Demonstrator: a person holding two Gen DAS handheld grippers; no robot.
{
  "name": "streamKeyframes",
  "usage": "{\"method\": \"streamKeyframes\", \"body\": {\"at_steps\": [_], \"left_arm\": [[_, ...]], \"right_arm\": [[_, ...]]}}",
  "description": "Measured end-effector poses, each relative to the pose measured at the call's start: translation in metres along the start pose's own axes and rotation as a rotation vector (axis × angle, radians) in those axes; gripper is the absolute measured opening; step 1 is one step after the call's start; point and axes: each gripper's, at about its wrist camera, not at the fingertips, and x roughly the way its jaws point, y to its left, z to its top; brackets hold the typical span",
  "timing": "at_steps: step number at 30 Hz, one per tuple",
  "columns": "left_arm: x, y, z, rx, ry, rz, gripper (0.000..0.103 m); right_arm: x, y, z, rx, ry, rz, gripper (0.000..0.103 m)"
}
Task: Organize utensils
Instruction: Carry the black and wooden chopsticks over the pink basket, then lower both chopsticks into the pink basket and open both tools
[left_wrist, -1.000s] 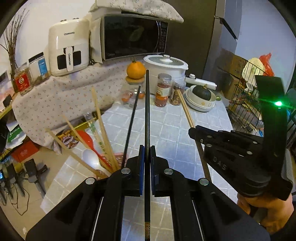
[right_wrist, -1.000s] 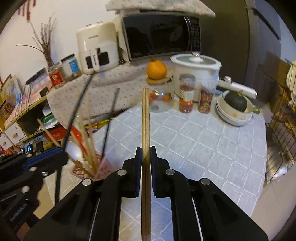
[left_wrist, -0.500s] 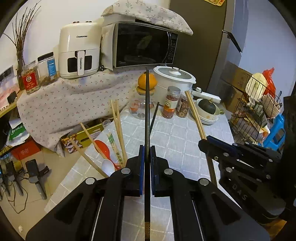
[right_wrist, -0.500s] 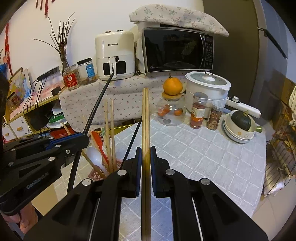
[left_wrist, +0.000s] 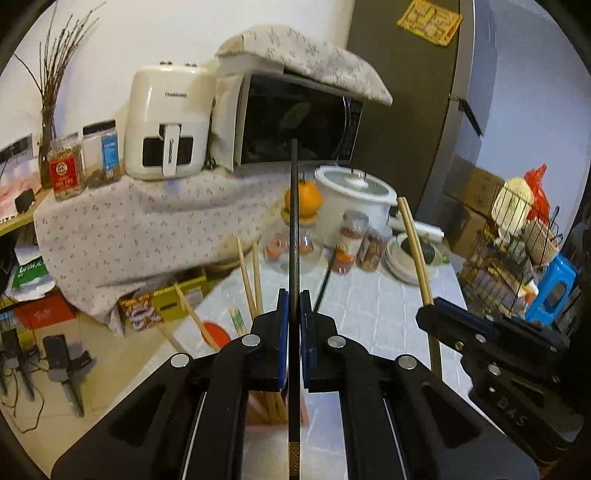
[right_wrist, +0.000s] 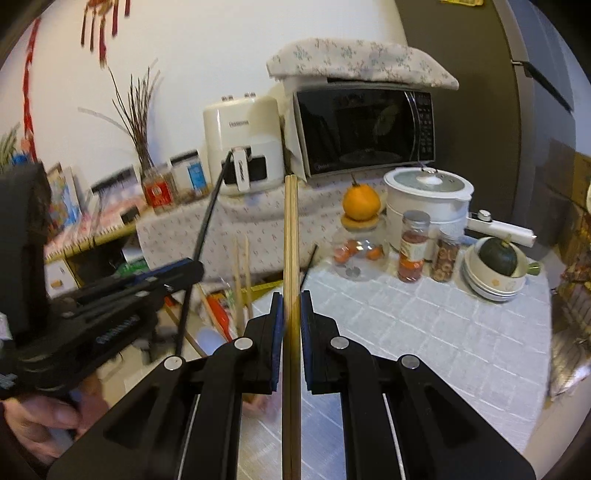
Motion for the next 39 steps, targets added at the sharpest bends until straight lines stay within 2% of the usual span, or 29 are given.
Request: {"method": "streamKeyframes", "body": {"at_steps": [7,11,14,18,31,35,39], "left_arm": [[0.014,0.021,-0.005,-0.070,-0.105,-0.058,0.005],[0.029,0.031,-0.014,-0.084,-0.172,-0.046,0.005],[0.037,0.035,-0.023,-0.068,-0.231,-0.018,0.005],[0.042,0.033,-0.035,-0.028,-0.299,0.023,0.005],[0.049,0.010,-0.077,0.080,-0.365,0.144,0.005],[0.051,0.003,-0.089,0.113,-0.337,0.159,0.005],[0.049,0.001,-0.092,0.100,-0.290,0.142,0.006]], "right_arm": [[0.022,-0.005,-0.006,0.117,-0.115,0.107,0.010],[0.042,-0.008,-0.012,0.163,-0.194,0.114,0.010],[0.052,-0.004,-0.015,0.149,-0.236,0.115,0.010],[0.064,-0.003,-0.018,0.155,-0.256,0.120,0.010],[0.074,-0.018,-0.026,0.221,-0.297,0.103,0.010],[0.074,-0.015,-0.029,0.208,-0.288,0.099,0.010],[0.072,-0.014,-0.031,0.204,-0.285,0.094,0.010]]}}
